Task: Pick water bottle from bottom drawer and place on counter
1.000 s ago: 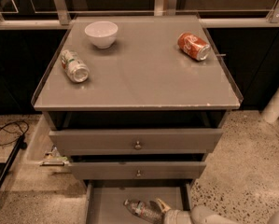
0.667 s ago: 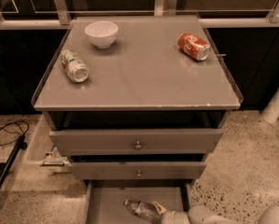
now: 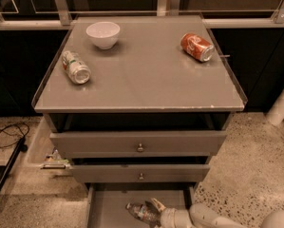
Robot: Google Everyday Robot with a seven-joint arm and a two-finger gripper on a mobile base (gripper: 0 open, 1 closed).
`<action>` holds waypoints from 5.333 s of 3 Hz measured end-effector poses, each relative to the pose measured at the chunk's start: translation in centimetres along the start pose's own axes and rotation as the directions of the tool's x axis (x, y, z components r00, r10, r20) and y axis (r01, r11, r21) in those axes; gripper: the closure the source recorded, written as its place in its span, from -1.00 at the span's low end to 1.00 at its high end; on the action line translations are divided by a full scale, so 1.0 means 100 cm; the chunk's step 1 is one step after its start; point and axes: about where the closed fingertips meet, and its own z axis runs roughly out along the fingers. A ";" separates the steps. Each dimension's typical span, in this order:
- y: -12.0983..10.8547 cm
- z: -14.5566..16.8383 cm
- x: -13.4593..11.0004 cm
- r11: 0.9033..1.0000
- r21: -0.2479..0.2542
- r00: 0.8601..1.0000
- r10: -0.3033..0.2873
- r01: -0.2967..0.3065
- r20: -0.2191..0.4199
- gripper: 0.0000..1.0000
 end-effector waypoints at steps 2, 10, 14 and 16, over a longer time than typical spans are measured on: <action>-0.013 0.002 0.011 0.995 0.096 0.999 0.044 -0.041 -0.027 -1.00; -0.010 -0.019 0.011 0.991 0.118 0.996 0.074 -0.067 -0.057 1.00; -0.009 -0.232 -0.129 0.972 0.205 0.987 -0.095 0.119 -0.126 1.00; -0.022 -0.308 -0.210 0.939 0.239 0.952 -0.192 0.249 -0.237 1.00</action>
Offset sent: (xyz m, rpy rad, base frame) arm 0.0192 -0.0260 -0.0279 -0.0954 -0.0014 -0.2005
